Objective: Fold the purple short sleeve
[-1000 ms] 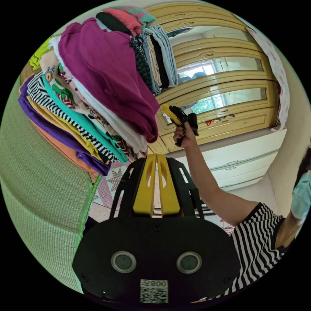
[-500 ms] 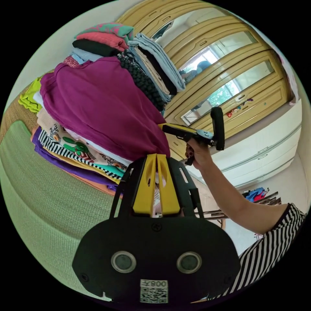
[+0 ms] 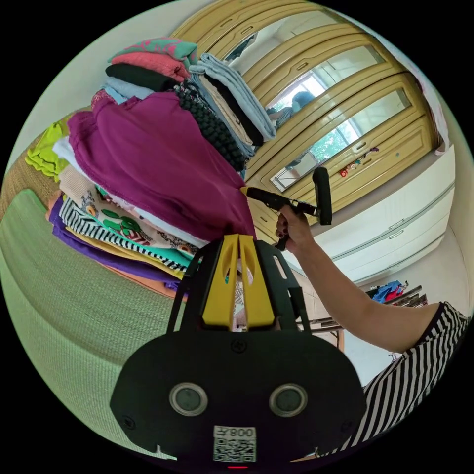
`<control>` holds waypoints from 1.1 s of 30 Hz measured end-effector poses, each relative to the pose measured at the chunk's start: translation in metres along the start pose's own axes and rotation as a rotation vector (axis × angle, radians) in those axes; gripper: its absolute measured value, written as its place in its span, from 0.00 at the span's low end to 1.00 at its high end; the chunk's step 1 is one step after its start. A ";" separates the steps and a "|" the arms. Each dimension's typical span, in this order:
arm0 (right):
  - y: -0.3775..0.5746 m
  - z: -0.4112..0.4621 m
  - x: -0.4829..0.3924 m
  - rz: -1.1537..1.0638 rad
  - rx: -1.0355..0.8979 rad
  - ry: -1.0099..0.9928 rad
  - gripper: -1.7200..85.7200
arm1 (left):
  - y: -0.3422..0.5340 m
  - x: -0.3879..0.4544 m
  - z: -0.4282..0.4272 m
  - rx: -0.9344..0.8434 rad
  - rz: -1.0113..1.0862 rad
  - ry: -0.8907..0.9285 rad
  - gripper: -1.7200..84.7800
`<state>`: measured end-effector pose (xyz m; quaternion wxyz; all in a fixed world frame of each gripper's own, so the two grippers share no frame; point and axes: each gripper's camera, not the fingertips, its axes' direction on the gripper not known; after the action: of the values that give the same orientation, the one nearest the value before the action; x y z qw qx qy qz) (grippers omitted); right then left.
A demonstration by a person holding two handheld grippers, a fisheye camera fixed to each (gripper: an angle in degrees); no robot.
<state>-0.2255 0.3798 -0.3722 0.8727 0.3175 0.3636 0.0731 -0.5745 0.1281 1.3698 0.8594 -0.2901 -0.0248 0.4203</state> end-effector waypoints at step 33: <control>0.045 0.203 -0.321 -0.526 0.168 -0.258 0.05 | 0.234 -0.079 -0.275 -0.246 -0.174 -0.481 0.02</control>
<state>-0.3155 0.1984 -0.0481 0.8713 0.2904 0.3242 -0.2266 -0.7124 0.0507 1.0354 0.8201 -0.2809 -0.3037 0.3954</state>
